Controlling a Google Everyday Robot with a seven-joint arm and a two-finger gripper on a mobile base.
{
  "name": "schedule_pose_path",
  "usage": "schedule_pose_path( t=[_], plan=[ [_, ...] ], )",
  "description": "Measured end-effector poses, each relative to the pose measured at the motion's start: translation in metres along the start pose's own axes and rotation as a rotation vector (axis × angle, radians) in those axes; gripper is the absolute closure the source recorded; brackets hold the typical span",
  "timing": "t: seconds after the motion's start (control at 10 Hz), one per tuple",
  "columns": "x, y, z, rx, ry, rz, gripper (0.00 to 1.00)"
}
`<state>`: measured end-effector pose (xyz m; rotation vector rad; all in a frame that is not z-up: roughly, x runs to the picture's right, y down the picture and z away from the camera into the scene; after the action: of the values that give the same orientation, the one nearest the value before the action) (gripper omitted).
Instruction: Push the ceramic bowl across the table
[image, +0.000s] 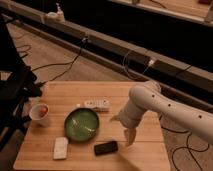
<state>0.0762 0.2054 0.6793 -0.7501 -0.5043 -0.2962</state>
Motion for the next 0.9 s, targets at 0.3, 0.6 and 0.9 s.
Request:
schedule_pose_path(
  t=[0.3, 0.6, 0.9],
  plan=[
    [0.000, 0.000, 0.000, 0.000, 0.000, 0.000, 0.42],
    [0.000, 0.000, 0.000, 0.000, 0.000, 0.000, 0.78],
    [0.007, -0.010, -0.008, 0.042, 0.014, 0.010, 1.00]
  ],
)
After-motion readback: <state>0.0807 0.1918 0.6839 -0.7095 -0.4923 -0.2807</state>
